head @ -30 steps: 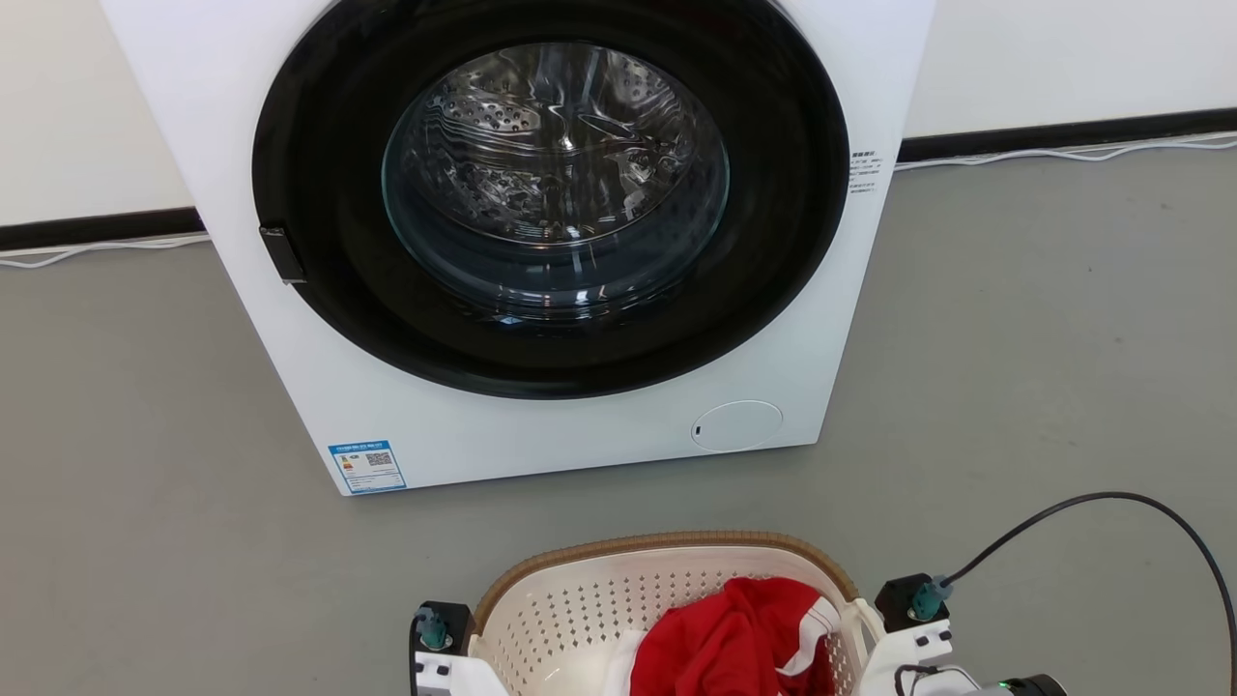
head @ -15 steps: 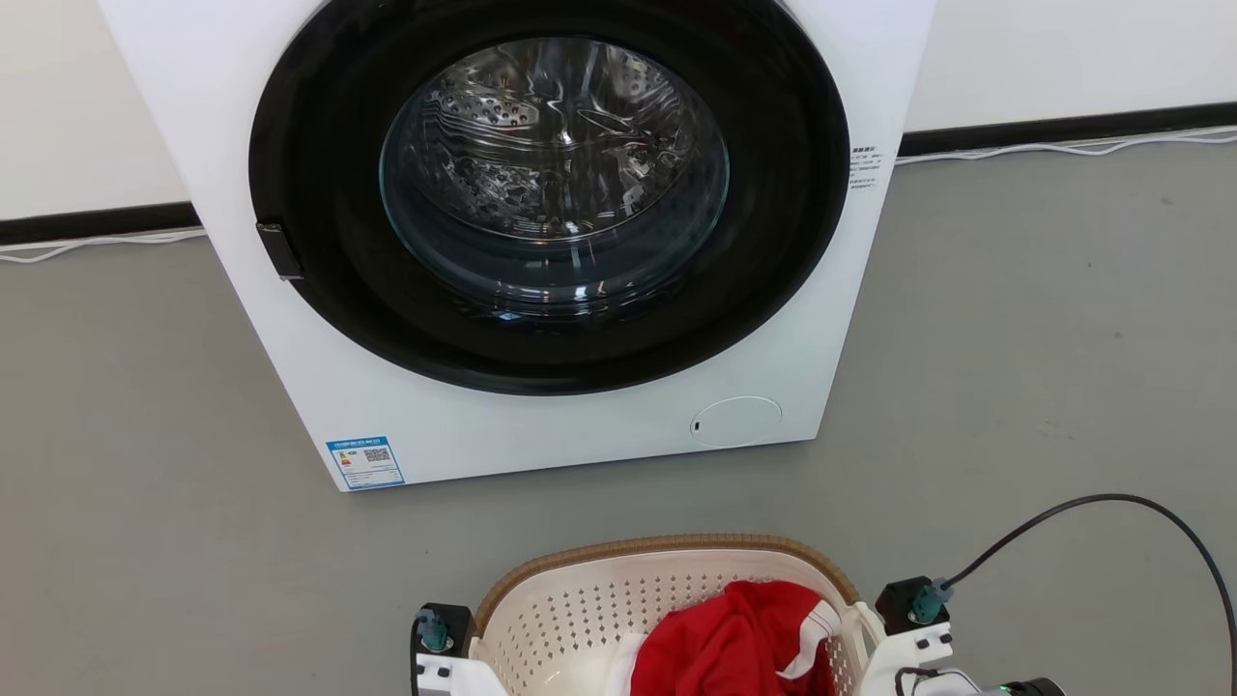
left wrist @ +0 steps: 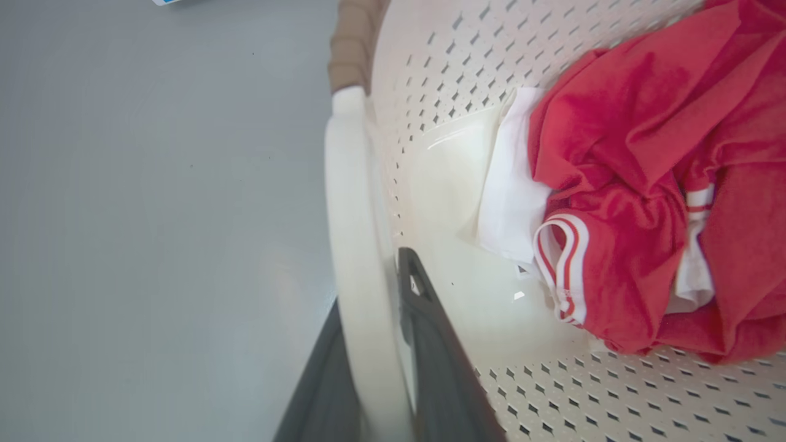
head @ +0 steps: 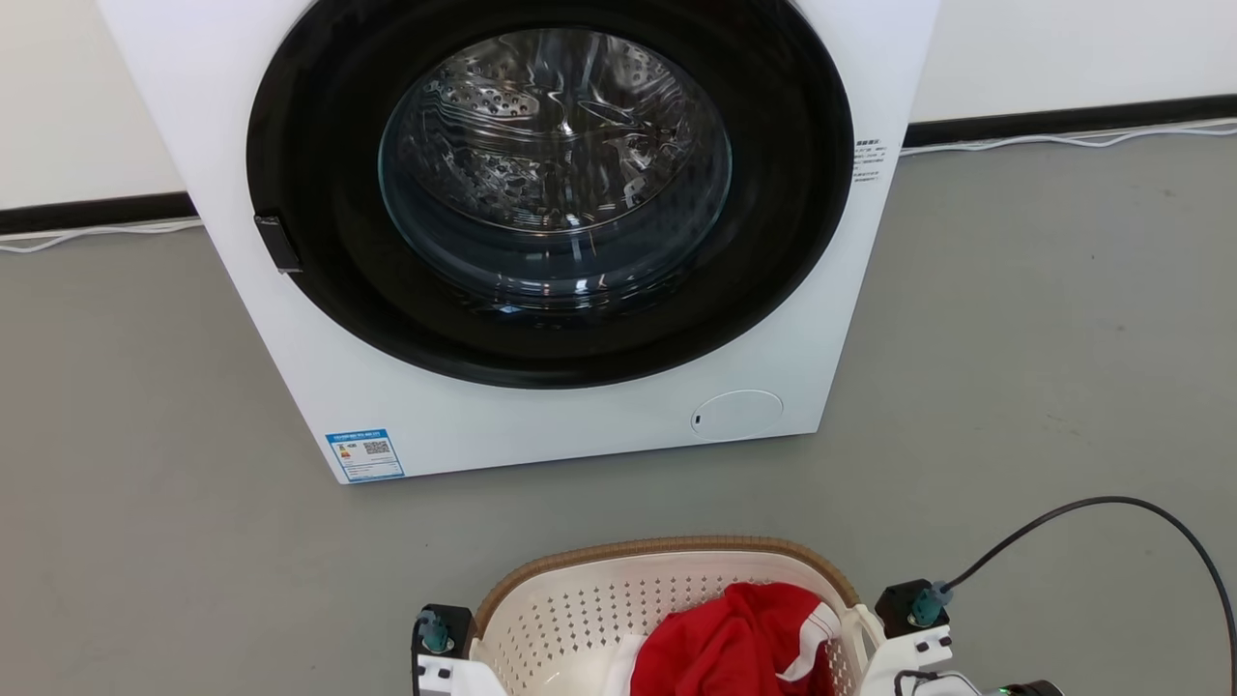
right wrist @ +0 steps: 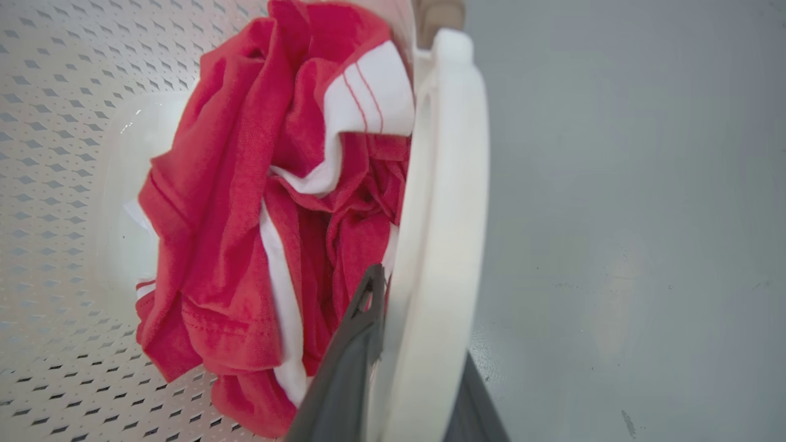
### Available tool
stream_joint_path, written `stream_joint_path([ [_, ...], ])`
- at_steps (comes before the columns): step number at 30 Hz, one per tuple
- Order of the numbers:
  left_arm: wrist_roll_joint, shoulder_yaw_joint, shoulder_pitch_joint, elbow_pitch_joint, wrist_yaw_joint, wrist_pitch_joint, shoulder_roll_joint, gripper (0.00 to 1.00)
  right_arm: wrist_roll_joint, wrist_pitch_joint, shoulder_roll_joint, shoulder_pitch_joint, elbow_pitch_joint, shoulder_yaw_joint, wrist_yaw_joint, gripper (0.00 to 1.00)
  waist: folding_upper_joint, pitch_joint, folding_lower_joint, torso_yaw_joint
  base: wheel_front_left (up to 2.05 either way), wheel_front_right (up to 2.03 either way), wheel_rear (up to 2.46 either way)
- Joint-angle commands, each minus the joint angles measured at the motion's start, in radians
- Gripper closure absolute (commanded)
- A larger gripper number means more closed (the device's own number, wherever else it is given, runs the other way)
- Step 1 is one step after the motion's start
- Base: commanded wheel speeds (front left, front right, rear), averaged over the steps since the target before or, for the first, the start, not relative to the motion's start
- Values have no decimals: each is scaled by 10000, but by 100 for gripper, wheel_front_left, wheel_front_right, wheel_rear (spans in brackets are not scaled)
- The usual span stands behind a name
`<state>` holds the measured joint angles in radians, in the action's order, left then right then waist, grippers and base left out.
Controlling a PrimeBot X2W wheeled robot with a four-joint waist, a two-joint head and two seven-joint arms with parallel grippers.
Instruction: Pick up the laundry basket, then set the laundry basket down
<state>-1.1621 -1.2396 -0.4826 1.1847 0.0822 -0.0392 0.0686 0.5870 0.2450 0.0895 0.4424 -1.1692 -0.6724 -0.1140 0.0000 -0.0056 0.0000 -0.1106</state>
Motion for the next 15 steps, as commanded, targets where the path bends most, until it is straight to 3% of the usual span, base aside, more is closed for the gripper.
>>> stream_joint_path([
  [1, -7, 70, -602, -227, -118, 218, -183, 100, 13, -168, -392, 174, 278, -244, -167, 100, 0, 8, 0, 5, 0, 0, 0],
  [10, -61, -10, -681, -249, -70, 287, -183, 100, 94, -308, -392, 204, 266, -273, -167, 100, 0, 213, 0, 64, 0, 0, 0],
  [15, -60, -33, -1003, -261, 38, 485, -183, 100, 142, -618, -392, 376, 316, -233, -167, 100, 0, 861, 0, 134, 0, 0, 0],
])
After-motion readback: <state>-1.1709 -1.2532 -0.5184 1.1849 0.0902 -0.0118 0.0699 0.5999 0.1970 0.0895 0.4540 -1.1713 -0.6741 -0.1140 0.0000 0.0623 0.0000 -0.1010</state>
